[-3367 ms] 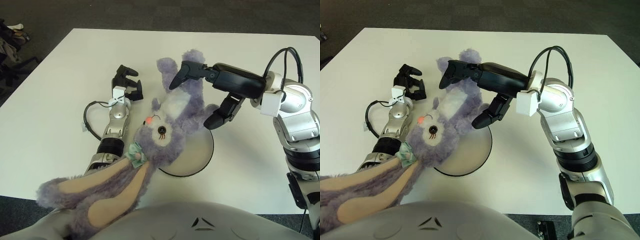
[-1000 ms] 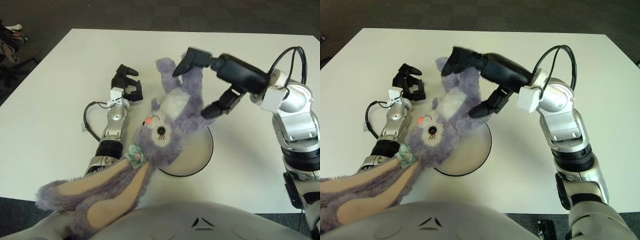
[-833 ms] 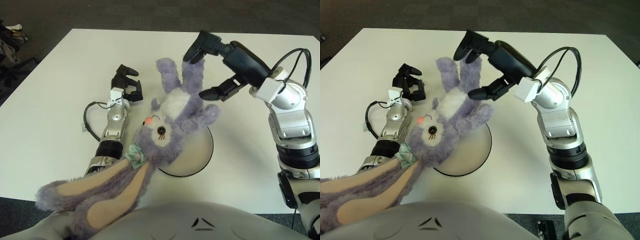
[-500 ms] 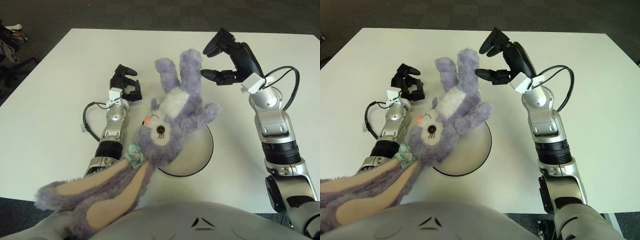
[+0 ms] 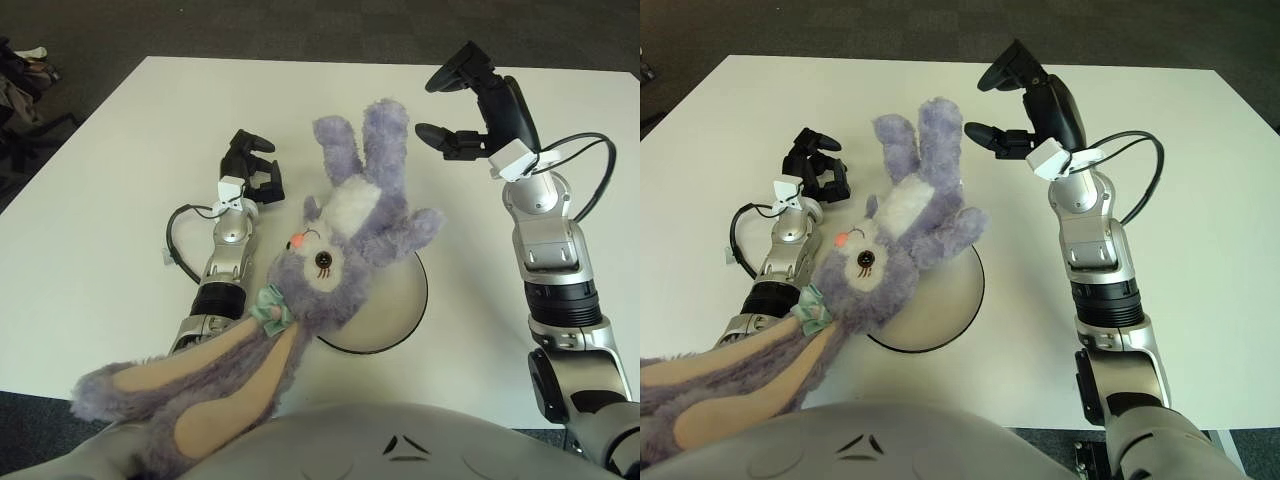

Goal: Put the doll into the plate.

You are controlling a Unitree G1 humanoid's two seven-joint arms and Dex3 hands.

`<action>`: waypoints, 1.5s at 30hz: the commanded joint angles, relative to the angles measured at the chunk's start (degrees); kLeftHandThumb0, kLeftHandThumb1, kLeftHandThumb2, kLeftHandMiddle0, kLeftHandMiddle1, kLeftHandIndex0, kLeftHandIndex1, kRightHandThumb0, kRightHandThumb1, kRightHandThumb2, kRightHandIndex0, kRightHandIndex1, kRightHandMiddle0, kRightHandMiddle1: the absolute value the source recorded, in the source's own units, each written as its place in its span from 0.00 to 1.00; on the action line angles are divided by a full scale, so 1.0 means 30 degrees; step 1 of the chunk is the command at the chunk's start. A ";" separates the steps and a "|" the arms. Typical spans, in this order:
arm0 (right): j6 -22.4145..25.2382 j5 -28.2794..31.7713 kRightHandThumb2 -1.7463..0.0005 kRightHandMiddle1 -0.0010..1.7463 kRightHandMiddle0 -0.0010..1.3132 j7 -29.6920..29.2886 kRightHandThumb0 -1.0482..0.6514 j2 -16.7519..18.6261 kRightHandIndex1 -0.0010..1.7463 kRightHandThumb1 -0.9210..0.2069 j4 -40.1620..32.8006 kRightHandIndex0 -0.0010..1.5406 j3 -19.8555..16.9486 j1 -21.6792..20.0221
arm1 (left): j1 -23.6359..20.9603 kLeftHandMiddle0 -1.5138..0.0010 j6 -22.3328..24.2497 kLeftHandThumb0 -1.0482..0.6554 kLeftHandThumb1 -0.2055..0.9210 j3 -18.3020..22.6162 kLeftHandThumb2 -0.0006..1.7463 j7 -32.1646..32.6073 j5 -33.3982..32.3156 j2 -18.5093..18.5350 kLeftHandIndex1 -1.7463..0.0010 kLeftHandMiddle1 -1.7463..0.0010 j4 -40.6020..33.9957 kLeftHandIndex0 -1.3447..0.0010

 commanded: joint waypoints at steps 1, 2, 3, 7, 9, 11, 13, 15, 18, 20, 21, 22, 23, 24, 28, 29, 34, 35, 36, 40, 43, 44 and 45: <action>0.0698 -0.0661 0.36 0.71 0.07 -0.0477 0.42 -0.0117 0.54 0.47 -0.0744 0.19 -0.0461 0.0309 | 0.0779 0.65 0.0014 0.61 0.42 -0.0037 0.79 0.0014 0.0266 0.0064 0.00 0.00 0.0340 0.61; 0.0848 -0.0716 0.36 0.71 0.07 -0.0516 0.42 -0.0063 0.54 0.47 -0.0849 0.20 -0.0503 0.0336 | 0.0778 0.65 0.0019 0.61 0.43 -0.0038 0.79 0.0053 0.0297 0.0081 0.00 0.00 0.0342 0.62; 0.0981 -0.0696 0.36 0.71 0.07 -0.0536 0.42 0.0019 0.54 0.48 -0.0950 0.20 -0.0551 0.0357 | 0.0777 0.65 0.0033 0.61 0.43 -0.0038 0.79 0.0091 0.0328 0.0091 0.00 0.00 0.0342 0.62; 0.1515 -0.0385 0.34 0.71 0.08 -0.0467 0.45 0.0147 0.55 0.49 -0.1468 0.20 -0.0910 0.0560 | 0.0776 0.65 0.0075 0.61 0.43 -0.0015 0.79 0.0221 0.0447 0.0081 0.00 0.00 0.0323 0.62; 0.1790 -0.0248 0.33 0.71 0.08 -0.0407 0.46 0.0188 0.55 0.50 -0.1726 0.17 -0.1058 0.0659 | 0.0785 0.65 0.0095 0.61 0.43 0.0005 0.79 0.0272 0.0494 0.0087 0.00 0.00 0.0302 0.61; 0.2079 -0.0044 0.33 0.72 0.08 -0.0370 0.46 0.0275 0.56 0.50 -0.1929 0.15 -0.1242 0.0771 | 0.0814 0.65 0.0159 0.61 0.42 0.0018 0.79 0.0333 0.0554 0.0099 0.00 0.00 0.0227 0.61; 0.2283 0.0236 0.34 0.72 0.07 -0.0378 0.45 0.0385 0.57 0.50 -0.2057 0.13 -0.1456 0.0872 | 0.0838 0.65 0.0177 0.61 0.42 0.0036 0.79 0.0354 0.0562 0.0097 0.00 0.00 0.0160 0.61; 0.2416 0.0417 0.33 0.74 0.05 -0.0388 0.45 0.0473 0.59 0.50 -0.2132 0.11 -0.1576 0.0927 | 0.0849 0.65 0.0169 0.61 0.42 0.0060 0.79 0.0338 0.0527 0.0111 0.00 0.00 0.0123 0.61; 0.2065 0.1061 0.33 0.75 0.04 -0.0391 0.45 0.0446 0.60 0.51 -0.1364 0.10 -0.1984 0.1134 | 0.0822 0.65 0.0130 0.61 0.42 0.0135 0.79 0.0281 0.0417 0.0132 0.00 0.00 0.0114 0.61; 0.2197 0.1281 0.32 0.75 0.03 -0.0409 0.46 0.0585 0.60 0.51 -0.1196 0.09 -0.2016 0.1123 | 0.0798 0.65 0.0110 0.61 0.42 0.0182 0.79 0.0231 0.0347 0.0145 0.00 0.00 0.0131 0.61; 0.2505 0.1314 0.32 0.76 0.03 -0.0448 0.46 0.0727 0.61 0.52 -0.1256 0.09 -0.1991 0.1094 | 0.0786 0.65 0.0082 0.61 0.42 0.0201 0.79 0.0203 0.0318 0.0153 0.00 0.00 0.0150 0.61; 0.2718 0.1343 0.31 0.77 0.02 -0.0479 0.47 0.0816 0.61 0.52 -0.1298 0.08 -0.1975 0.1076 | 0.0778 0.65 0.0062 0.61 0.42 0.0213 0.79 0.0185 0.0302 0.0157 0.00 0.00 0.0161 0.61; 0.2807 0.1404 0.31 0.77 0.02 -0.0684 0.47 0.1062 0.61 0.52 -0.1120 0.08 -0.1944 0.1150 | 0.0749 0.65 0.0053 0.61 0.43 0.0216 0.79 0.0184 0.0312 0.0165 0.00 0.00 0.0170 0.61; 0.2854 0.1453 0.31 0.77 0.02 -0.0831 0.48 0.1233 0.61 0.53 -0.0985 0.08 -0.1923 0.1208 | 0.0729 0.65 0.0050 0.61 0.43 0.0218 0.79 0.0186 0.0325 0.0168 0.00 0.00 0.0174 0.62; 0.2357 0.1485 0.30 0.78 0.02 -0.1931 0.50 0.2453 0.63 0.54 0.0268 0.10 -0.1371 0.1296 | 0.0396 0.65 0.0085 0.61 0.43 0.0320 0.78 0.0132 0.0305 0.0268 0.00 0.00 0.0402 0.62; 0.1988 0.1743 0.29 0.78 0.02 -0.2271 0.50 0.2892 0.64 0.54 0.0889 0.11 -0.1344 0.1191 | 0.0057 0.65 0.0166 0.61 0.43 0.0369 0.78 0.0137 0.0296 0.0338 0.00 0.00 0.0612 0.62; 0.1754 0.2290 0.28 0.80 0.03 -0.3041 0.51 0.3712 0.65 0.54 0.1570 0.15 -0.1552 0.0802 | -0.1026 0.65 0.0012 0.61 0.43 0.0548 0.78 0.0103 0.0222 0.0597 0.00 0.00 0.1583 0.62; 0.1889 0.2305 0.29 0.80 0.03 -0.3294 0.51 0.3905 0.66 0.53 0.1738 0.15 -0.1626 0.0692 | -0.1240 0.65 -0.0128 0.61 0.43 0.0578 0.78 0.0101 0.0186 0.0605 0.00 0.00 0.1784 0.62; 0.1931 0.2409 0.30 0.80 0.03 -0.3626 0.49 0.4177 0.66 0.52 0.2021 0.16 -0.1766 0.0551 | -0.1485 0.65 -0.0321 0.61 0.43 0.0607 0.78 0.0109 0.0146 0.0593 0.00 0.00 0.1978 0.62; 0.1650 0.2993 0.34 0.84 0.03 -0.4416 0.45 0.4833 0.67 0.48 0.2846 0.17 -0.2200 0.0220 | -0.2138 0.65 -0.0925 0.61 0.43 0.0590 0.78 0.0143 0.0098 0.0479 0.00 0.00 0.2447 0.62; 0.1532 0.3550 0.34 0.86 0.04 -0.4786 0.46 0.5156 0.67 0.47 0.3260 0.18 -0.2518 0.0110 | -0.2480 0.65 -0.1259 0.61 0.44 0.0524 0.78 0.0107 0.0091 0.0387 0.00 0.00 0.2663 0.62; 0.1475 0.3701 0.34 0.86 0.04 -0.4852 0.46 0.5211 0.67 0.47 0.3370 0.18 -0.2611 0.0124 | -0.2561 0.66 -0.1334 0.61 0.44 0.0514 0.78 0.0090 0.0082 0.0371 0.00 0.00 0.2760 0.62; 0.1390 0.3822 0.33 0.87 0.05 -0.4905 0.46 0.5230 0.67 0.48 0.3522 0.18 -0.2682 0.0115 | -0.2652 0.66 -0.1420 0.61 0.44 0.0506 0.78 0.0091 0.0082 0.0355 0.00 0.00 0.2912 0.62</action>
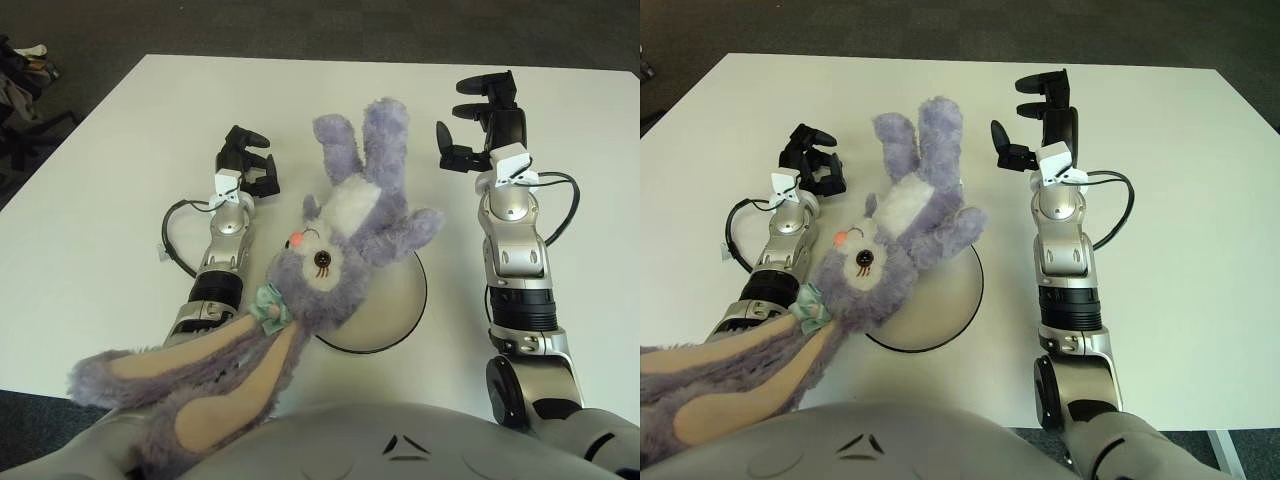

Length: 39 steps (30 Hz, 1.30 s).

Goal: Put the doll into the plate.

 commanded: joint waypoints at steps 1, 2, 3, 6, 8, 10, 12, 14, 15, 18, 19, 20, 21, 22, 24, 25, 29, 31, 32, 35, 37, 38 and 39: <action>-0.0496 0.0608 0.33 0.87 0.05 -0.0425 0.47 0.0160 0.67 0.48 0.0532 0.18 -0.0476 -0.0225 | -0.0806 0.66 -0.0609 0.61 0.44 -0.0014 0.77 -0.0077 -0.0070 -0.0059 0.00 0.00 0.0455 0.63; -0.0627 0.0898 0.33 0.87 0.05 -0.0442 0.47 0.0203 0.67 0.48 0.0742 0.18 -0.0656 -0.0186 | -0.0944 0.66 -0.0676 0.61 0.44 -0.0014 0.77 -0.0111 -0.0103 -0.0085 0.00 0.00 0.0624 0.63; -0.0759 0.1104 0.32 0.88 0.06 -0.0452 0.48 0.0222 0.68 0.48 0.0944 0.19 -0.0784 -0.0168 | -0.1063 0.66 -0.0753 0.61 0.44 -0.0010 0.77 -0.0129 -0.0124 -0.0104 0.00 0.00 0.0810 0.63; -0.1483 0.2362 0.27 0.88 0.07 -0.0447 0.53 0.0323 0.71 0.50 0.2440 0.18 -0.1657 -0.0325 | -0.1608 0.66 -0.0900 0.61 0.45 0.0067 0.77 -0.0194 -0.0329 -0.0250 0.00 0.00 0.1365 0.63; -0.1816 0.2752 0.25 0.88 0.07 -0.0504 0.55 0.0278 0.71 0.50 0.3177 0.18 -0.1885 -0.0524 | -0.1886 0.66 -0.1079 0.61 0.45 0.0106 0.77 -0.0210 -0.0431 -0.0309 0.00 0.00 0.1727 0.63; -0.2242 0.2997 0.25 0.88 0.06 -0.0536 0.55 0.0172 0.70 0.49 0.4043 0.17 -0.2038 -0.0770 | -0.2160 0.66 -0.1282 0.61 0.45 0.0114 0.77 -0.0205 -0.0480 -0.0333 0.00 0.00 0.2110 0.63; -0.2614 0.3249 0.26 0.87 0.06 -0.0516 0.54 0.0086 0.69 0.48 0.4892 0.17 -0.2184 -0.1038 | -0.2486 0.66 -0.1460 0.61 0.45 0.0093 0.77 -0.0254 -0.0505 -0.0352 0.00 0.00 0.2463 0.63; -0.2940 0.3453 0.28 0.86 0.05 -0.0528 0.51 0.0025 0.67 0.46 0.5700 0.16 -0.2295 -0.1310 | -0.2763 0.66 -0.1639 0.61 0.45 0.0065 0.77 -0.0366 -0.0553 -0.0383 0.00 0.00 0.2740 0.63; -0.3066 0.3543 0.28 0.86 0.05 -0.0537 0.50 -0.0013 0.67 0.45 0.6078 0.16 -0.2344 -0.1464 | -0.2922 0.66 -0.1751 0.61 0.45 0.0062 0.77 -0.0423 -0.0575 -0.0394 0.00 0.00 0.2955 0.63; -0.3402 0.3729 0.30 0.85 0.04 -0.0555 0.48 -0.0116 0.67 0.43 0.6956 0.16 -0.2453 -0.1825 | -0.3304 0.66 -0.2018 0.61 0.45 0.0075 0.77 -0.0552 -0.0624 -0.0418 0.00 0.00 0.3531 0.63; -0.3514 0.3743 0.31 0.85 0.04 -0.0615 0.48 -0.0142 0.67 0.43 0.7273 0.16 -0.2480 -0.2016 | -0.3466 0.66 -0.2051 0.61 0.45 0.0094 0.77 -0.0594 -0.0652 -0.0438 0.00 0.00 0.3721 0.63; -0.3636 0.3757 0.31 0.85 0.04 -0.0654 0.47 -0.0177 0.67 0.42 0.7584 0.16 -0.2507 -0.2187 | -0.3616 0.66 -0.2095 0.61 0.45 0.0113 0.77 -0.0615 -0.0666 -0.0456 0.00 0.00 0.3930 0.63; -0.3745 0.3762 0.32 0.86 0.04 -0.0692 0.47 -0.0216 0.67 0.42 0.7879 0.16 -0.2529 -0.2377 | -0.3787 0.66 -0.2128 0.61 0.45 0.0137 0.77 -0.0629 -0.0686 -0.0480 0.00 0.00 0.4167 0.63; -0.3865 0.3773 0.32 0.86 0.04 -0.0710 0.47 -0.0258 0.67 0.42 0.8160 0.16 -0.2552 -0.2533 | -0.3932 0.66 -0.2175 0.61 0.45 0.0155 0.77 -0.0631 -0.0698 -0.0497 0.00 0.00 0.4394 0.63; -0.4063 0.3818 0.32 0.87 0.05 -0.0718 0.47 -0.0359 0.69 0.41 0.8695 0.16 -0.2594 -0.2876 | -0.4310 0.66 -0.2202 0.61 0.45 0.0205 0.77 -0.0682 -0.0781 -0.0554 0.00 0.00 0.4854 0.63; -0.4180 0.3857 0.32 0.87 0.05 -0.0699 0.47 -0.0438 0.69 0.41 0.9043 0.16 -0.2622 -0.3063 | -0.4563 0.66 -0.2176 0.61 0.45 0.0233 0.77 -0.0714 -0.0829 -0.0592 0.00 0.00 0.5118 0.63; -0.4621 0.3963 0.31 0.88 0.04 -0.0644 0.47 -0.0791 0.73 0.42 1.0560 0.16 -0.2714 -0.3830 | -0.5568 0.66 -0.1951 0.61 0.45 0.0287 0.77 -0.0783 -0.0892 -0.0717 0.00 0.00 0.6138 0.63; -0.4913 0.4010 0.31 0.89 0.04 -0.0635 0.48 -0.0939 0.72 0.42 1.1351 0.14 -0.2752 -0.4208 | -0.5963 0.66 -0.1862 0.61 0.45 0.0302 0.77 -0.0832 -0.0894 -0.0744 0.00 0.00 0.6599 0.63; -0.5074 0.4049 0.31 0.89 0.03 -0.0642 0.48 -0.0997 0.72 0.42 1.1827 0.14 -0.2779 -0.4455 | -0.6323 0.66 -0.1700 0.61 0.45 0.0324 0.77 -0.0884 -0.0905 -0.0718 0.00 0.00 0.6955 0.63; -0.5557 0.4174 0.31 0.90 0.03 -0.0647 0.47 -0.1181 0.71 0.41 1.3130 0.13 -0.2854 -0.5102 | -0.7130 0.66 -0.1447 0.61 0.45 0.0397 0.77 -0.0982 -0.0921 -0.0631 0.00 0.00 0.7894 0.63; -0.5891 0.4227 0.44 0.94 0.07 -0.0696 0.45 -0.1271 0.71 0.27 1.4032 0.12 -0.2901 -0.5533 | -0.7530 0.66 -0.1369 0.61 0.45 0.0450 0.77 -0.1097 -0.0941 -0.0536 0.00 0.00 0.8446 0.63; -0.6043 0.4238 0.54 0.96 0.10 -0.0730 0.44 -0.1294 0.71 0.17 1.4387 0.13 -0.2913 -0.5694 | -0.7654 0.66 -0.1365 0.61 0.45 0.0472 0.77 -0.1148 -0.0952 -0.0497 0.00 0.00 0.8632 0.63; -0.6205 0.4257 0.60 0.97 0.12 -0.0731 0.43 -0.1350 0.71 0.11 1.4770 0.13 -0.2935 -0.5867 | -0.7767 0.66 -0.1370 0.61 0.45 0.0488 0.77 -0.1160 -0.0953 -0.0489 0.00 0.00 0.8808 0.63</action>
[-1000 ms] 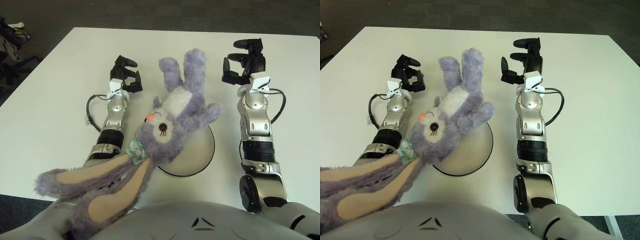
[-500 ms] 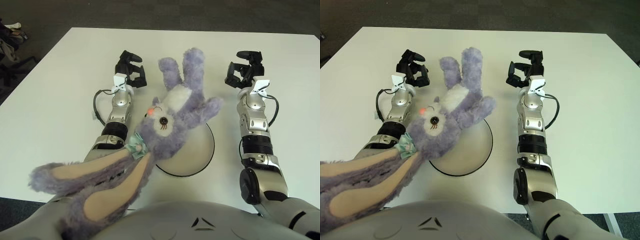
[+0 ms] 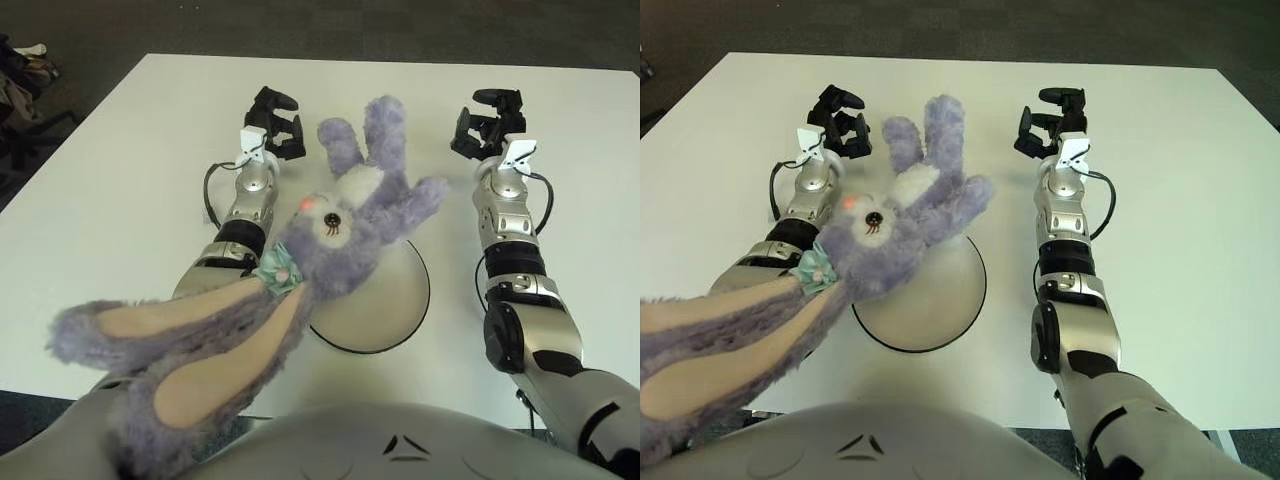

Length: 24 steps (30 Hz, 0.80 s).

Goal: Put the doll into the plate.

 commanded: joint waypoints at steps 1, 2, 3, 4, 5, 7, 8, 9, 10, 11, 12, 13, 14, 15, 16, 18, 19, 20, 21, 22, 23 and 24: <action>-0.0798 0.0335 0.64 0.98 0.13 -0.0128 0.42 -0.0370 0.71 0.07 0.1424 0.13 -0.0190 -0.0802 | -0.0831 0.66 0.0177 0.61 0.44 0.0124 0.77 -0.0275 -0.0085 0.0176 0.00 0.00 0.0828 0.63; -0.0959 0.0367 0.65 0.99 0.13 -0.0126 0.42 -0.0435 0.71 0.06 0.1884 0.13 -0.0223 -0.1019 | -0.0960 0.66 0.0200 0.61 0.44 0.0140 0.77 -0.0288 -0.0082 0.0184 0.00 0.00 0.0989 0.63; -0.1097 0.0393 0.67 0.99 0.14 -0.0128 0.42 -0.0483 0.72 0.04 0.2242 0.13 -0.0243 -0.1184 | -0.1056 0.66 0.0209 0.61 0.44 0.0155 0.77 -0.0302 -0.0080 0.0192 0.00 0.00 0.1113 0.63; -0.1224 0.0439 0.68 0.99 0.14 -0.0123 0.42 -0.0548 0.73 0.02 0.2716 0.13 -0.0285 -0.1428 | -0.1216 0.66 0.0270 0.61 0.44 0.0174 0.77 -0.0315 -0.0074 0.0208 0.00 0.00 0.1265 0.63; -0.1350 0.0496 0.69 1.00 0.14 -0.0164 0.42 -0.0599 0.73 0.02 0.3264 0.13 -0.0344 -0.1721 | -0.1415 0.66 0.0357 0.61 0.44 0.0182 0.77 -0.0330 -0.0052 0.0239 0.00 0.00 0.1412 0.63; -0.1567 0.0546 0.70 1.00 0.14 -0.0350 0.42 -0.0618 0.75 0.01 0.4045 0.14 -0.0413 -0.2153 | -0.1719 0.66 0.0489 0.61 0.44 0.0107 0.77 -0.0323 0.0086 0.0314 0.00 0.00 0.1595 0.63; -0.1681 0.0550 0.70 1.00 0.15 -0.0466 0.41 -0.0606 0.76 0.01 0.4336 0.14 -0.0426 -0.2311 | -0.1826 0.66 0.0527 0.61 0.44 0.0046 0.77 -0.0309 0.0175 0.0352 0.00 0.00 0.1653 0.63; -0.1782 0.0556 0.70 1.00 0.15 -0.0536 0.41 -0.0617 0.77 0.00 0.4594 0.14 -0.0431 -0.2453 | -0.1913 0.66 0.0560 0.61 0.44 0.0010 0.77 -0.0296 0.0229 0.0376 0.00 0.00 0.1712 0.63; -0.1850 0.0561 0.70 1.00 0.15 -0.0622 0.41 -0.0606 0.77 0.00 0.4780 0.15 -0.0427 -0.2566 | -0.1993 0.66 0.0570 0.61 0.44 -0.0055 0.77 -0.0245 0.0320 0.0400 0.00 0.00 0.1753 0.62; -0.1924 0.0574 0.70 1.00 0.15 -0.0669 0.41 -0.0610 0.78 0.00 0.4931 0.15 -0.0414 -0.2645 | -0.2037 0.66 0.0567 0.61 0.44 -0.0084 0.78 -0.0211 0.0372 0.0411 0.00 0.00 0.1783 0.62; -0.1959 0.0582 0.70 1.00 0.15 -0.0734 0.41 -0.0623 0.78 0.00 0.5085 0.15 -0.0403 -0.2759 | -0.2119 0.66 0.0592 0.61 0.44 -0.0121 0.78 -0.0158 0.0443 0.0423 0.00 0.00 0.1810 0.62; -0.1976 0.0568 0.71 1.00 0.15 -0.0853 0.41 -0.0623 0.78 0.00 0.5214 0.15 -0.0386 -0.2852 | -0.2190 0.66 0.0626 0.61 0.44 -0.0174 0.78 -0.0084 0.0541 0.0435 0.00 0.00 0.1821 0.62; -0.2004 0.0563 0.71 1.00 0.15 -0.0929 0.41 -0.0639 0.78 0.00 0.5346 0.15 -0.0373 -0.2939 | -0.2250 0.66 0.0658 0.61 0.44 -0.0202 0.78 -0.0035 0.0603 0.0440 0.00 0.00 0.1839 0.62; -0.2030 0.0533 0.71 1.00 0.15 -0.1081 0.41 -0.0621 0.79 0.00 0.5486 0.15 -0.0350 -0.3024 | -0.2309 0.65 0.0736 0.61 0.44 -0.0233 0.78 -0.0001 0.0653 0.0447 0.00 0.00 0.1858 0.62; -0.2068 0.0517 0.71 1.00 0.15 -0.1186 0.41 -0.0609 0.78 0.00 0.5600 0.16 -0.0329 -0.3082 | -0.2343 0.65 0.0786 0.61 0.44 -0.0249 0.78 0.0015 0.0681 0.0452 0.00 0.00 0.1876 0.62; -0.2077 0.0479 0.71 1.00 0.15 -0.1410 0.41 -0.0615 0.76 0.00 0.5797 0.16 -0.0292 -0.3197 | -0.2411 0.66 0.0888 0.61 0.44 -0.0264 0.78 0.0038 0.0703 0.0452 0.00 0.00 0.1906 0.62; -0.2092 0.0481 0.71 1.00 0.15 -0.1460 0.41 -0.0632 0.75 0.00 0.5870 0.16 -0.0277 -0.3239 | -0.2433 0.66 0.0910 0.61 0.44 -0.0268 0.78 0.0047 0.0706 0.0450 0.00 0.00 0.1916 0.62; -0.2070 0.0477 0.71 1.00 0.15 -0.1504 0.41 -0.0655 0.74 0.00 0.5946 0.17 -0.0257 -0.3287 | -0.2452 0.66 0.0927 0.61 0.44 -0.0275 0.78 0.0062 0.0711 0.0448 0.00 0.00 0.1922 0.63; -0.1979 0.0458 0.71 1.00 0.15 -0.1519 0.41 -0.0694 0.74 0.00 0.6034 0.17 -0.0220 -0.3343 | -0.2461 0.66 0.0942 0.61 0.44 -0.0290 0.78 0.0083 0.0726 0.0446 0.00 0.00 0.1911 0.63; -0.1919 0.0445 0.71 1.00 0.15 -0.1539 0.41 -0.0715 0.73 0.00 0.6067 0.17 -0.0185 -0.3362 | -0.2450 0.66 0.0940 0.61 0.44 -0.0302 0.78 0.0098 0.0739 0.0445 0.00 0.00 0.1886 0.63; -0.1851 0.0425 0.71 1.00 0.15 -0.1528 0.41 -0.0761 0.72 0.00 0.6131 0.17 -0.0148 -0.3395 | -0.2445 0.66 0.0943 0.61 0.44 -0.0312 0.77 0.0096 0.0749 0.0448 0.00 0.00 0.1862 0.63; -0.1822 0.0416 0.71 1.00 0.15 -0.1522 0.41 -0.0788 0.72 0.00 0.6154 0.17 -0.0119 -0.3400 | -0.2428 0.66 0.0937 0.61 0.44 -0.0317 0.77 0.0092 0.0757 0.0450 0.00 0.00 0.1834 0.63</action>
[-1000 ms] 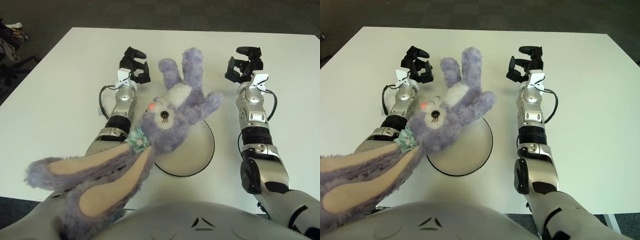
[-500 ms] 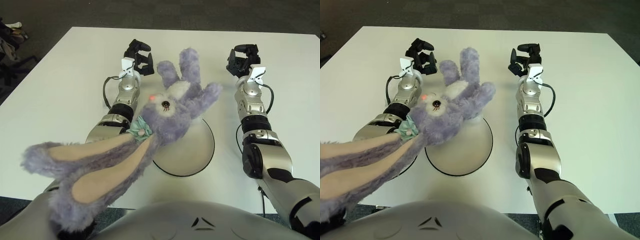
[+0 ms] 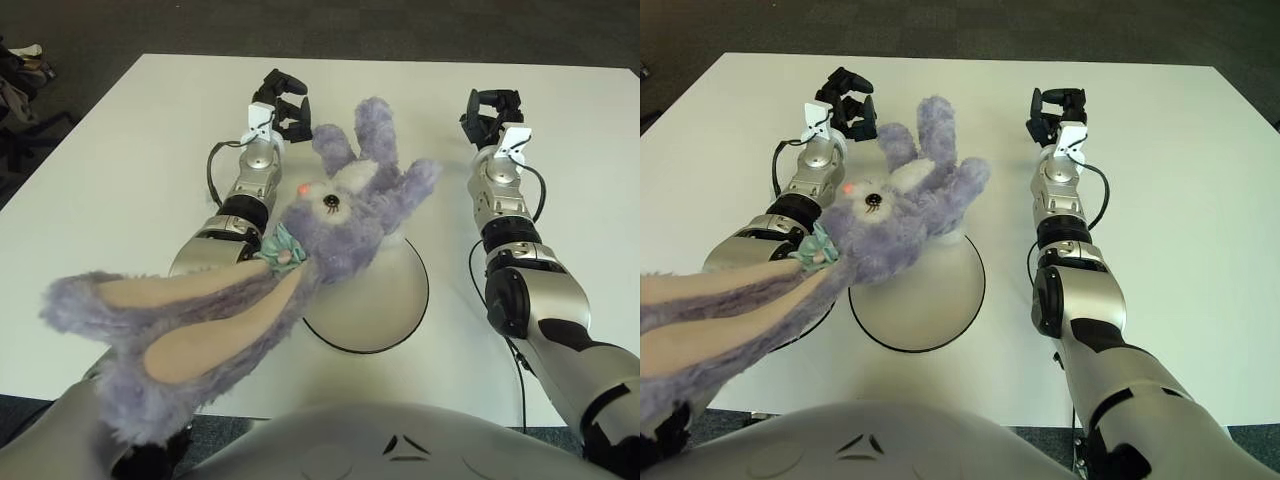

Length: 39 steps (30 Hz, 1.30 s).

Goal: Put the doll into the plate.

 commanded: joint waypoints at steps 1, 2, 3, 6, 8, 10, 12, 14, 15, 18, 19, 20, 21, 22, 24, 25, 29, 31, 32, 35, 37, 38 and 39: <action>-0.0057 -0.0015 0.71 1.00 0.15 -0.0061 0.41 -0.0322 0.71 0.00 0.0288 0.17 0.0158 -0.0375 | -0.0285 0.66 0.0233 0.61 0.44 -0.0060 0.77 0.0143 0.0121 0.0186 0.00 0.00 0.0050 0.63; -0.0049 -0.0027 0.71 1.00 0.15 -0.0052 0.41 -0.0343 0.71 0.00 0.0262 0.18 0.0195 -0.0337 | -0.0248 0.66 0.0219 0.61 0.44 -0.0066 0.77 0.0115 0.0119 0.0189 0.00 0.00 0.0008 0.63; -0.0050 -0.0036 0.71 1.00 0.15 -0.0043 0.41 -0.0357 0.71 0.00 0.0202 0.18 0.0234 -0.0275 | -0.0200 0.66 0.0203 0.61 0.44 -0.0073 0.77 0.0077 0.0114 0.0193 0.00 0.00 -0.0044 0.63; -0.0003 -0.0004 0.71 1.00 0.15 0.0104 0.41 -0.0415 0.73 0.00 -0.0034 0.19 0.0337 -0.0069 | -0.0060 0.66 0.0157 0.61 0.45 -0.0075 0.77 -0.0072 0.0069 0.0217 0.00 0.00 -0.0176 0.63; 0.0130 0.0044 0.71 1.00 0.15 0.0299 0.41 -0.0460 0.75 0.00 -0.0295 0.21 0.0406 0.0145 | 0.0080 0.66 0.0062 0.61 0.45 -0.0072 0.77 -0.0143 0.0040 0.0219 0.00 0.00 -0.0270 0.63; 0.0255 0.0073 0.71 1.00 0.15 0.0405 0.41 -0.0464 0.77 0.00 -0.0574 0.22 0.0454 0.0343 | 0.0205 0.66 -0.0032 0.61 0.45 -0.0078 0.77 -0.0154 0.0031 0.0208 0.00 0.00 -0.0372 0.63; 0.0413 0.0071 0.71 1.00 0.15 0.0476 0.41 -0.0462 0.78 0.00 -0.0945 0.22 0.0510 0.0582 | 0.0326 0.66 -0.0087 0.61 0.44 -0.0076 0.77 -0.0183 0.0007 0.0187 0.00 0.00 -0.0516 0.63; 0.0543 0.0054 0.71 1.00 0.15 0.0502 0.41 -0.0435 0.79 0.00 -0.1382 0.21 0.0560 0.0872 | 0.0491 0.66 -0.0144 0.61 0.44 -0.0087 0.77 -0.0208 -0.0006 0.0155 0.00 0.00 -0.0691 0.63; 0.0629 0.0033 0.71 1.00 0.15 0.0497 0.41 -0.0418 0.80 0.00 -0.1624 0.21 0.0594 0.1014 | 0.0585 0.66 -0.0169 0.61 0.44 -0.0087 0.77 -0.0241 -0.0021 0.0139 0.00 0.00 -0.0773 0.63; 0.1030 0.0024 0.71 1.00 0.15 0.0623 0.41 -0.0424 0.81 0.00 -0.2319 0.20 0.0698 0.1401 | 0.0823 0.66 -0.0219 0.61 0.44 -0.0052 0.77 -0.0414 -0.0117 0.0092 0.00 0.00 -0.0998 0.63; 0.1162 0.0037 0.71 1.00 0.15 0.0661 0.41 -0.0421 0.81 0.00 -0.2601 0.20 0.0716 0.1553 | 0.0902 0.66 -0.0236 0.61 0.44 -0.0056 0.78 -0.0436 -0.0130 0.0070 0.00 0.00 -0.1108 0.63; 0.1247 0.0043 0.71 1.00 0.15 0.0706 0.41 -0.0428 0.81 0.00 -0.2811 0.20 0.0734 0.1677 | 0.0963 0.66 -0.0260 0.61 0.44 -0.0036 0.78 -0.0486 -0.0171 0.0046 0.00 0.00 -0.1190 0.62; 0.1362 0.0051 0.71 1.00 0.15 0.0740 0.41 -0.0428 0.81 0.00 -0.3101 0.20 0.0749 0.1829 | 0.1039 0.66 -0.0279 0.61 0.44 -0.0031 0.78 -0.0515 -0.0197 0.0019 0.00 0.00 -0.1312 0.62; 0.1463 0.0055 0.71 1.00 0.15 0.0760 0.41 -0.0423 0.81 0.00 -0.3325 0.19 0.0761 0.1939 | 0.1091 0.65 -0.0280 0.61 0.44 -0.0031 0.78 -0.0533 -0.0214 0.0002 0.00 0.00 -0.1405 0.62; 0.1583 0.0100 0.71 1.00 0.15 0.0936 0.41 -0.0463 0.81 0.00 -0.3795 0.19 0.0775 0.2248 | 0.1268 0.65 -0.0372 0.61 0.44 0.0019 0.78 -0.0665 -0.0345 -0.0054 0.00 0.00 -0.1636 0.62; 0.1681 0.0127 0.71 1.00 0.15 0.1028 0.41 -0.0482 0.81 0.00 -0.4118 0.19 0.0778 0.2438 | 0.1380 0.65 -0.0411 0.61 0.44 0.0026 0.78 -0.0712 -0.0398 -0.0092 0.00 0.00 -0.1808 0.62; 0.1836 0.0326 0.71 1.00 0.15 0.1907 0.41 -0.0657 0.84 0.00 -0.5514 0.22 0.0837 0.3406 | 0.2021 0.65 -0.0772 0.61 0.43 0.0184 0.78 -0.1052 -0.0764 -0.0207 0.00 0.00 -0.2551 0.62; 0.1970 0.0427 0.71 1.00 0.15 0.2262 0.41 -0.0676 0.86 0.00 -0.6255 0.23 0.0846 0.3849 | 0.2302 0.65 -0.0829 0.61 0.43 0.0196 0.78 -0.1111 -0.0827 -0.0229 0.00 0.00 -0.2889 0.62; 0.2014 0.0489 0.71 1.00 0.15 0.2457 0.41 -0.0681 0.86 0.00 -0.6635 0.23 0.0852 0.4064 | 0.2485 0.65 -0.0863 0.61 0.43 0.0203 0.78 -0.1172 -0.0876 -0.0233 0.00 0.00 -0.3100 0.62; 0.2179 0.0643 0.71 1.00 0.15 0.2891 0.41 -0.0682 0.87 0.00 -0.7528 0.24 0.0867 0.4500 | 0.2936 0.65 -0.0860 0.61 0.43 0.0229 0.78 -0.1435 -0.1054 -0.0238 0.00 0.00 -0.3715 0.62; 0.2346 0.0727 0.70 1.00 0.16 0.3088 0.41 -0.0641 0.88 0.01 -0.8101 0.24 0.0859 0.4743 | 0.3219 0.65 -0.0794 0.61 0.44 0.0253 0.78 -0.1674 -0.1203 -0.0232 0.00 0.00 -0.4167 0.62; 0.2475 0.0814 0.70 1.00 0.16 0.3166 0.41 -0.0594 0.88 0.01 -0.8522 0.24 0.0830 0.4865 | 0.3389 0.65 -0.0757 0.61 0.44 0.0269 0.78 -0.1909 -0.1329 -0.0208 0.00 0.00 -0.4453 0.62; 0.2589 0.0874 0.70 1.00 0.16 0.3223 0.41 -0.0557 0.86 0.01 -0.8844 0.24 0.0805 0.4957 | 0.3517 0.65 -0.0713 0.61 0.44 0.0276 0.78 -0.2081 -0.1424 -0.0191 0.00 0.00 -0.4676 0.62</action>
